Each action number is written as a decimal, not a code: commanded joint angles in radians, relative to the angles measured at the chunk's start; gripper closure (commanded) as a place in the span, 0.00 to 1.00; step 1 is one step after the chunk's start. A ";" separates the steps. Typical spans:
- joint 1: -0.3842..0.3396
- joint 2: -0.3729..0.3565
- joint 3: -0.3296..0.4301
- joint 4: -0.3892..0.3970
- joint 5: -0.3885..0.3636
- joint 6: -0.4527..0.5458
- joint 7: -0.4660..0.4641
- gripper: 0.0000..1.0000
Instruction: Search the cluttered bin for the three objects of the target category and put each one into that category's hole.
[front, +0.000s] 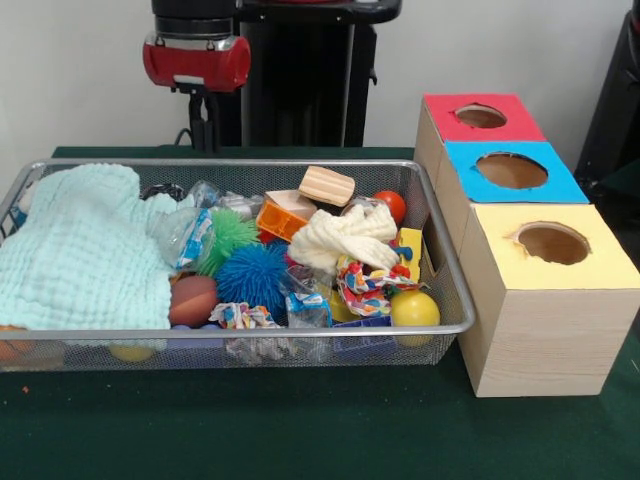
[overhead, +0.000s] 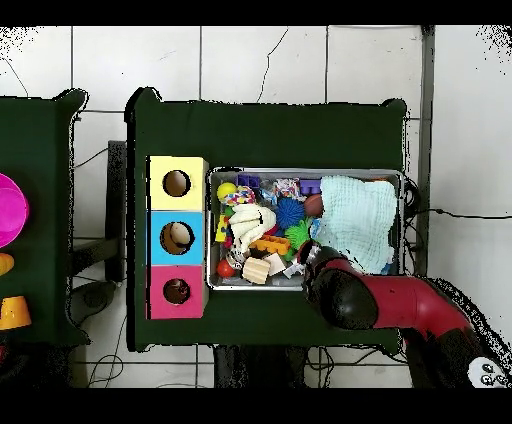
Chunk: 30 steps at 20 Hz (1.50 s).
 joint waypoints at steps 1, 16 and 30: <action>-0.055 0.020 0.164 -0.011 -0.044 0.136 -0.250 1.00; -0.218 0.145 0.301 -0.120 -0.169 0.207 -0.372 1.00; -0.262 0.179 0.349 -0.134 -0.256 0.197 -0.347 1.00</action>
